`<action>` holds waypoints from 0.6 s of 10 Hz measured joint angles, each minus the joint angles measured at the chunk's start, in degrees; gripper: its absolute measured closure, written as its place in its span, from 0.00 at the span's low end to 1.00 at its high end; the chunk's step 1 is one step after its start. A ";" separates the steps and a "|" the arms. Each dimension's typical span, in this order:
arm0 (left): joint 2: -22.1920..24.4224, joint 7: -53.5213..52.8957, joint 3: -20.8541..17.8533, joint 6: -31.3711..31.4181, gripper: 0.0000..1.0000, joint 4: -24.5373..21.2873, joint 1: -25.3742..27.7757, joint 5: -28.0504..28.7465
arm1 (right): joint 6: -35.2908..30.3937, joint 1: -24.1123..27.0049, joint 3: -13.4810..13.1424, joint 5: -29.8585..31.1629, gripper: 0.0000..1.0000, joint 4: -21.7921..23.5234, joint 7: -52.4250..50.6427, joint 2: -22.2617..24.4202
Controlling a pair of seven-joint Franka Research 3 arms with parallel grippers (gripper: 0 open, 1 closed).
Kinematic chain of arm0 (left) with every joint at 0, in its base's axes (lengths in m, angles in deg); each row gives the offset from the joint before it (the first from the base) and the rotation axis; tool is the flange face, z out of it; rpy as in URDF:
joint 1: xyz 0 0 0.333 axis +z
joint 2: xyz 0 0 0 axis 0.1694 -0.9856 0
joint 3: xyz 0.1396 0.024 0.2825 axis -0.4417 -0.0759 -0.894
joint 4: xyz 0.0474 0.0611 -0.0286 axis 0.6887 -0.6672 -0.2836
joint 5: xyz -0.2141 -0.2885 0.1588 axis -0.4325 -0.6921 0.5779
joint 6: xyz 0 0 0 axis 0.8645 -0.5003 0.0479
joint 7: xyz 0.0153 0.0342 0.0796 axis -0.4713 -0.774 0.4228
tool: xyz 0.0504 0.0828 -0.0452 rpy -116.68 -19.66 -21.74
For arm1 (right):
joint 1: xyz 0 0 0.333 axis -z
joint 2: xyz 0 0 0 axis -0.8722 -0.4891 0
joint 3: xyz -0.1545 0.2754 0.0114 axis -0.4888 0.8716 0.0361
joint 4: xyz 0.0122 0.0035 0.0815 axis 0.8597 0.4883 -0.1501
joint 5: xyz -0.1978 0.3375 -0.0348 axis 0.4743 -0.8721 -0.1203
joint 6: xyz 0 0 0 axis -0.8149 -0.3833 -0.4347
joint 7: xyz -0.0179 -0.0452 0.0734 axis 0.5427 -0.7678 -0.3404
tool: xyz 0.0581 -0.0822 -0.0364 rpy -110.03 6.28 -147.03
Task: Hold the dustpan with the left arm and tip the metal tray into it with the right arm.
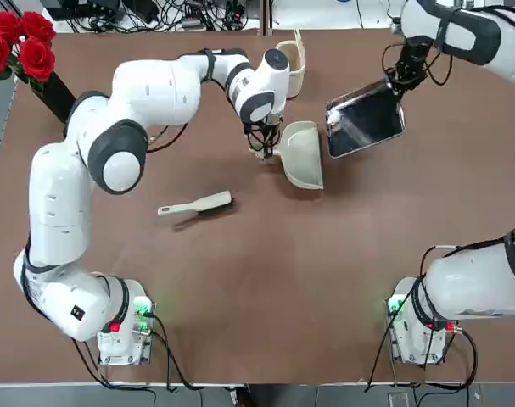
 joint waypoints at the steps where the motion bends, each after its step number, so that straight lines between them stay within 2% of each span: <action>1: -0.01 0.00 -0.11 0.00 0.67 0.14 -0.11 0.00 | -1.72 -0.02 2.81 1.88 0.95 -0.30 3.54 0.71; 6: -0.05 0.00 -0.22 0.00 0.67 0.43 -0.23 0.01 | -6.31 -0.14 13.77 5.74 0.95 -1.65 15.59 1.43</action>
